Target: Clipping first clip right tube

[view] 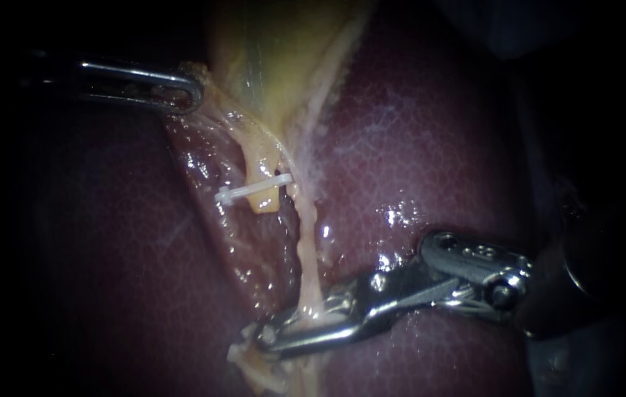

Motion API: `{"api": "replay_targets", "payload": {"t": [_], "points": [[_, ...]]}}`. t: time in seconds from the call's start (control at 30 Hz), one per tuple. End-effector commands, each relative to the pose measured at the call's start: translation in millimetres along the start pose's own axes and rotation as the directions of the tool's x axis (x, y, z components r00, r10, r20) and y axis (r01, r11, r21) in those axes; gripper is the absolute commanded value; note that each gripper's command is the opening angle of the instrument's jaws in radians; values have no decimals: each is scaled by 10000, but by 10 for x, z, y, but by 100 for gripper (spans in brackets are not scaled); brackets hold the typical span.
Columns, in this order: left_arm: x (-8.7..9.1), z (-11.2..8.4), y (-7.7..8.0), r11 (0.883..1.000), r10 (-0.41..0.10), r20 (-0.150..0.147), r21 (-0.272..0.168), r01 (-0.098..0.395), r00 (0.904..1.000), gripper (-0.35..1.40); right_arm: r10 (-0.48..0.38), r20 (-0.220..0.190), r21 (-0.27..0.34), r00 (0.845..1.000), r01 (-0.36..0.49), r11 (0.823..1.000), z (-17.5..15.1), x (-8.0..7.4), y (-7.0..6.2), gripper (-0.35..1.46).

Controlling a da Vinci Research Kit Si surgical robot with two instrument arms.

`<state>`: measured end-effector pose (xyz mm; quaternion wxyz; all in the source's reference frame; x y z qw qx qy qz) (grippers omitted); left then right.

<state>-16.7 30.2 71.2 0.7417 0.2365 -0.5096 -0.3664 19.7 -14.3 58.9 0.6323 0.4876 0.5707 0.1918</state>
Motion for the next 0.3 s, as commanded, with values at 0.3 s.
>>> {"api": "replay_targets", "payload": {"t": [0.3], "points": [[0,0,0,10000,0,4,-5,0,10000,-35,-3,2,3,10000,3,10000,0,-1,0,-35]]}}
